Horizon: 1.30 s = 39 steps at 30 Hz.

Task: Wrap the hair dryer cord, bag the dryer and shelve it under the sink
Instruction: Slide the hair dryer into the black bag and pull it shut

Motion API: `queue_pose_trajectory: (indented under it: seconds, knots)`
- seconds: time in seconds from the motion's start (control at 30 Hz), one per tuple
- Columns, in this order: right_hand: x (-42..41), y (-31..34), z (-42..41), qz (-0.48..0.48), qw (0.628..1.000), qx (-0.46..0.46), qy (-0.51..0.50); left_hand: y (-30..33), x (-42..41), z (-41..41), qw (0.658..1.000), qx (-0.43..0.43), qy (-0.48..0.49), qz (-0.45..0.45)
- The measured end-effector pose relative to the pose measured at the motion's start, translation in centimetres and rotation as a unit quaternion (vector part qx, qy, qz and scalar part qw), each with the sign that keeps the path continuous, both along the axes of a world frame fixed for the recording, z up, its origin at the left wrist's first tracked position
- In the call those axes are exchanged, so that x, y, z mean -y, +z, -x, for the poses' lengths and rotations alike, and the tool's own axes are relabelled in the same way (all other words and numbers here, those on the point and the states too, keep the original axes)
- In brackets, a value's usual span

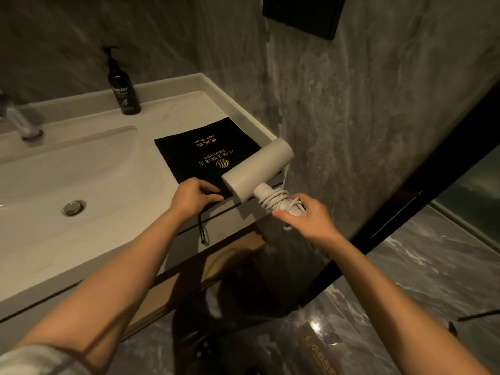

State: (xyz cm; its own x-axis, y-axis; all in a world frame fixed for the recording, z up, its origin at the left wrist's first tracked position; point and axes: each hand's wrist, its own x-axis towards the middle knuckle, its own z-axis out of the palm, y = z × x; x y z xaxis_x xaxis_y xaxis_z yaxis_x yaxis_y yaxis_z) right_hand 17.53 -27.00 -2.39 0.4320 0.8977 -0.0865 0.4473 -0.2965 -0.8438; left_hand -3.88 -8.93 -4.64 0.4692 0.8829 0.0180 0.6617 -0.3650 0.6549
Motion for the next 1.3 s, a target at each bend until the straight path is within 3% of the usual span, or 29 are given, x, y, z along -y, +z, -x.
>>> queue_pose_trajectory:
  seconds: [0.37,0.53,0.7,1.0,1.3]
  knots:
    - [0.3,0.8,0.4,0.028,0.987,-0.09,0.133,2.2,-1.4,0.2,0.977,0.191,0.081,0.057]
    - [-0.8,1.1,0.9,0.05,0.968,-0.104,0.221,3.9,-1.7,0.8,0.973,0.214,0.072,0.046]
    - [-2.2,1.6,1.2,0.085,0.958,-0.132,0.242,4.7,-1.6,2.0,0.974,0.218,0.057,0.026]
    - [-4.4,2.6,0.8,0.115,0.968,-0.116,0.188,5.6,-2.3,3.0,0.984,0.175,0.033,-0.012]
    - [-9.2,3.0,3.3,0.083,0.994,-0.058,0.041,6.1,-3.4,1.1,0.984,0.18,0.01,-0.008]
